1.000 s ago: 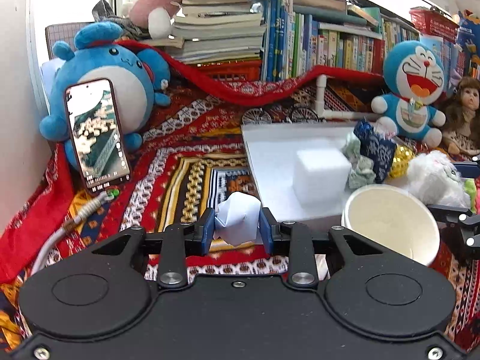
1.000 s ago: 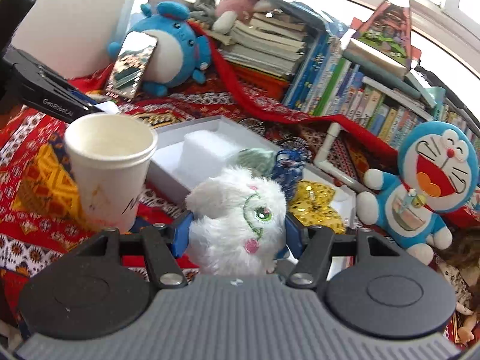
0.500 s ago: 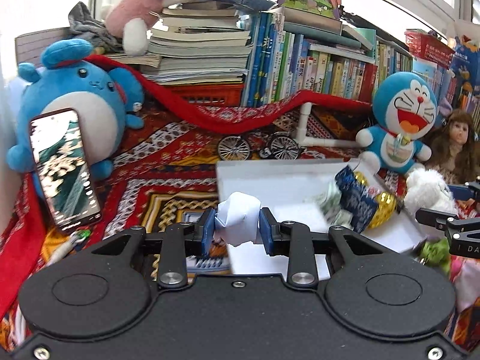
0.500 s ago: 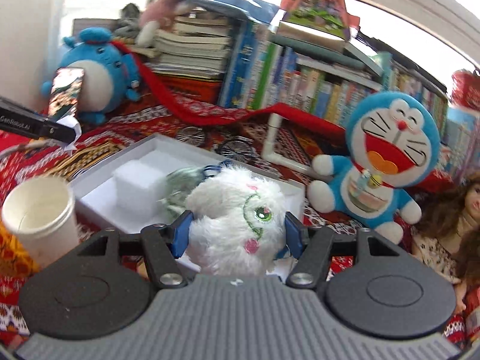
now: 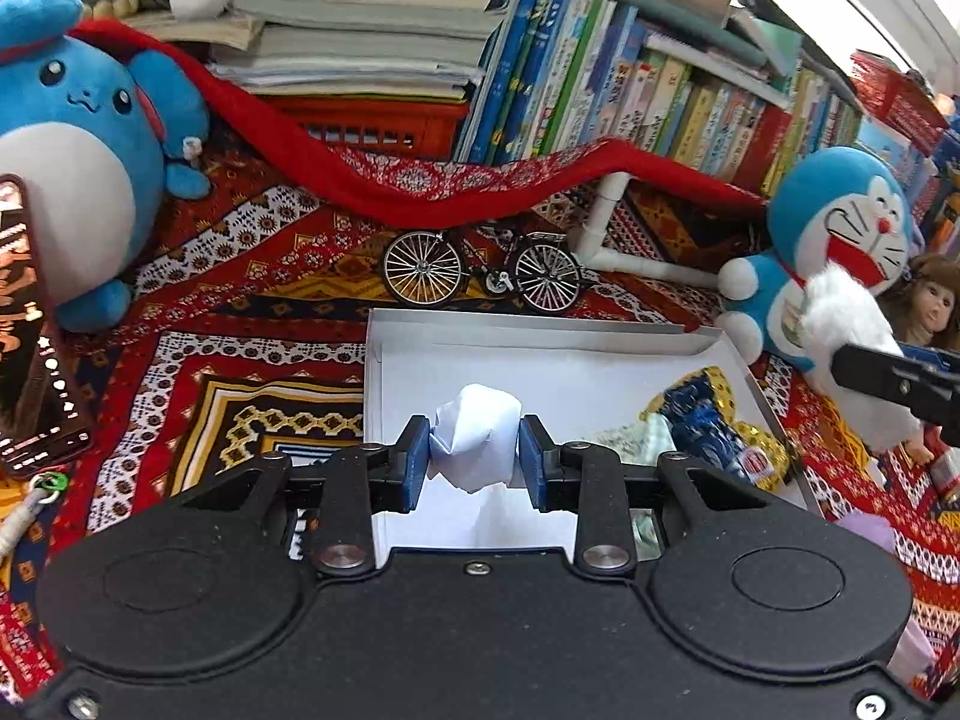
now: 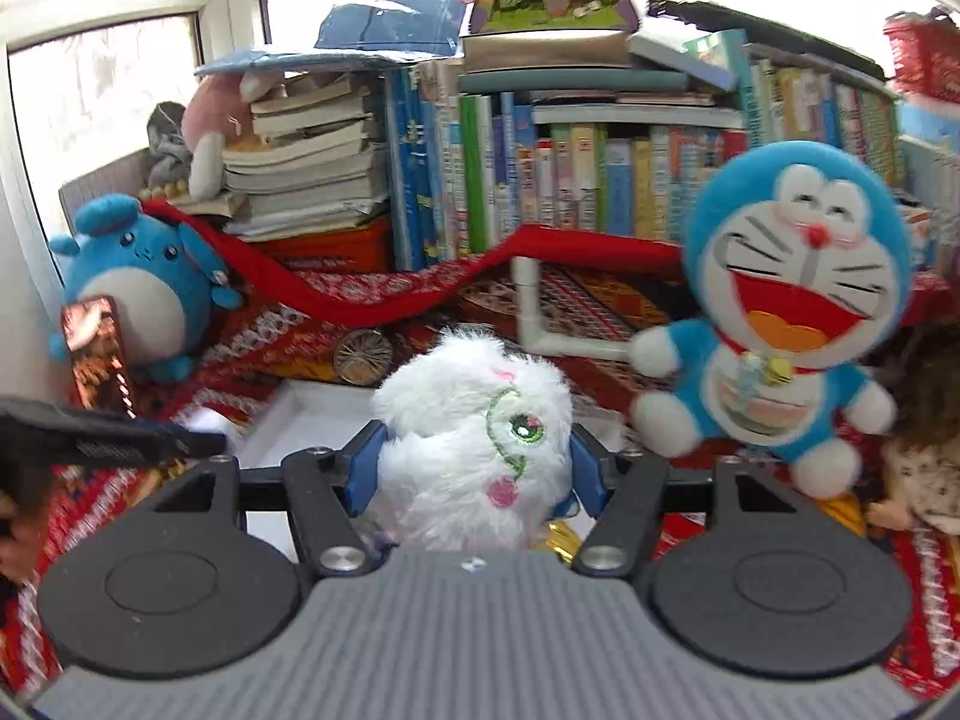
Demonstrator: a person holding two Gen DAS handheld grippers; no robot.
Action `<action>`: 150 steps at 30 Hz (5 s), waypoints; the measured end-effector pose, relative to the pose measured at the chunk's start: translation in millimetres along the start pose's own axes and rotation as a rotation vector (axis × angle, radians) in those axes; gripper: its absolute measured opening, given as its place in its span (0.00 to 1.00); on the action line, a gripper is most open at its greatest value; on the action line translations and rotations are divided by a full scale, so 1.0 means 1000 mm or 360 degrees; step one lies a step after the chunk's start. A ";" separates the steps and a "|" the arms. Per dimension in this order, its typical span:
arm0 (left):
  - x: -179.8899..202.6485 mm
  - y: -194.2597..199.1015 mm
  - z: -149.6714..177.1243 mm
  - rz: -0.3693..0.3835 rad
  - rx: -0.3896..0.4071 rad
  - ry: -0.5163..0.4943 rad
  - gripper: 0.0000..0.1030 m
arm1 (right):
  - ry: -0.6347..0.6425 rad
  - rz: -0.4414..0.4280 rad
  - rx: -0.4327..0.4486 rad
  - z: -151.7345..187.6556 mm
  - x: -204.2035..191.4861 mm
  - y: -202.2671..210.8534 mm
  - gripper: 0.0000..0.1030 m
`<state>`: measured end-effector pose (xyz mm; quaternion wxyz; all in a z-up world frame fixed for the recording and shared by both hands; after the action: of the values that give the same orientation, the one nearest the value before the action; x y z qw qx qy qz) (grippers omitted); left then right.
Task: Organize soft objects
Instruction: 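Carry the folded paper over the tray while the right gripper carries the fluffy toy beside it, then open the left gripper to drop the paper while the right gripper releases the fluffy toy, then withdraw both open grippers from the tray toward the paper cup, then grasp the small string-tied white packet beside the cup with the left gripper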
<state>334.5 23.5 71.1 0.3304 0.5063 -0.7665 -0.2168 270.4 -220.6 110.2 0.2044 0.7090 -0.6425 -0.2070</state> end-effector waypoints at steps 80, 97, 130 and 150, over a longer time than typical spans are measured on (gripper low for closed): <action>-0.015 0.074 0.037 0.0101 -0.0007 0.0083 0.77 | -0.0123 -0.0207 -0.0248 0.026 -0.034 0.003 0.84; -0.049 0.123 0.099 0.0107 0.0018 0.0236 0.66 | -0.0191 -0.0277 -0.0350 0.060 -0.032 0.018 0.84; -0.095 0.046 0.156 0.0586 -0.0318 0.1227 0.28 | -0.0703 -0.0345 -0.0721 0.093 -0.020 -0.022 0.62; -0.100 0.063 0.160 0.0387 -0.0276 0.1049 0.01 | -0.0693 -0.0336 -0.0723 0.091 -0.023 -0.025 0.64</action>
<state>205.6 139.6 -25.9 0.6248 0.4242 -0.6522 -0.0654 238.6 -197.7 21.8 0.1925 0.6470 -0.5316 -0.5117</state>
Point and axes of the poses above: each gripper's, at about its wrist camera, not at the fingertips, and y roughly against the way its jaws point, x to its right, z to its underside, the point moved 4 cm from there along -y, roughly the way its jaws point, and after that the axes turned 6 degrees about z, right-handed, at the moved point
